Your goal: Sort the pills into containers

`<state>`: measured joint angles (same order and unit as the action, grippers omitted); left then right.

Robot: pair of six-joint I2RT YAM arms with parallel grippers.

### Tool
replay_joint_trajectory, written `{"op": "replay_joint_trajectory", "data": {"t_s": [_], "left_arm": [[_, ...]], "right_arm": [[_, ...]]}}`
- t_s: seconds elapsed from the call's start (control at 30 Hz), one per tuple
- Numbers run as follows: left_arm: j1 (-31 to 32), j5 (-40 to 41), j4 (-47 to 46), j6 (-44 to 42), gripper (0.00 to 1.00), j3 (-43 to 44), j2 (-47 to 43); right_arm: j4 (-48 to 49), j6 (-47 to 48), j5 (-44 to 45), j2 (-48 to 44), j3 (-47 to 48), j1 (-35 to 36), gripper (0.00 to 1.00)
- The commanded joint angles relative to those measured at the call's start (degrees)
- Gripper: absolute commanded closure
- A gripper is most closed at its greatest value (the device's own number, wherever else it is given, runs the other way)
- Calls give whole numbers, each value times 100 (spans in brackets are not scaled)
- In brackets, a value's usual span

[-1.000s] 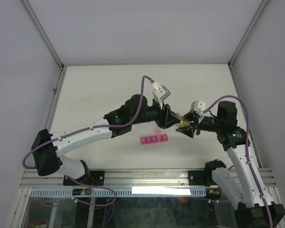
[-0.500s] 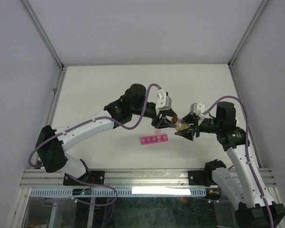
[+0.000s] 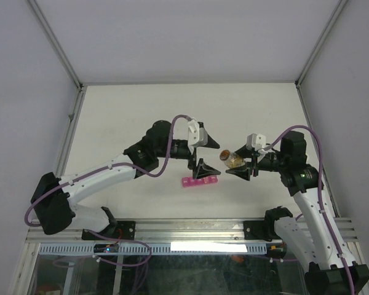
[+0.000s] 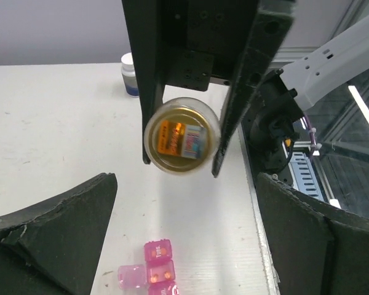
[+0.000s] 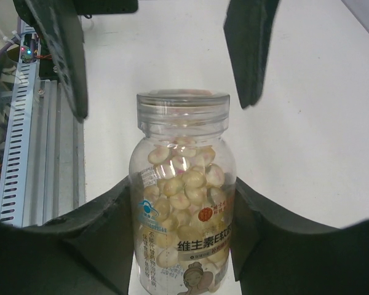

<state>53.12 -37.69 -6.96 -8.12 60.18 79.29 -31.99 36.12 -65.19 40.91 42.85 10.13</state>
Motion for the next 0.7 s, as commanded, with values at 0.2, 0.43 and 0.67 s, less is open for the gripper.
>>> {"op": "replay_joint_trajectory", "data": {"t_s": [0.2, 0.43, 0.67], "left_arm": [[-59, 853, -2579, 2734, 1, -1946, -1742], [864, 3568, -1176, 3543, 22, -1151, -1762], [1512, 4964, 193, 3273, 21, 71, -1010]], "right_arm": [[314, 58, -175, -19, 265, 33, 100], [352, 0, -148, 62, 259, 33, 100], [360, -11, -131, 62, 259, 24, 100]]}}
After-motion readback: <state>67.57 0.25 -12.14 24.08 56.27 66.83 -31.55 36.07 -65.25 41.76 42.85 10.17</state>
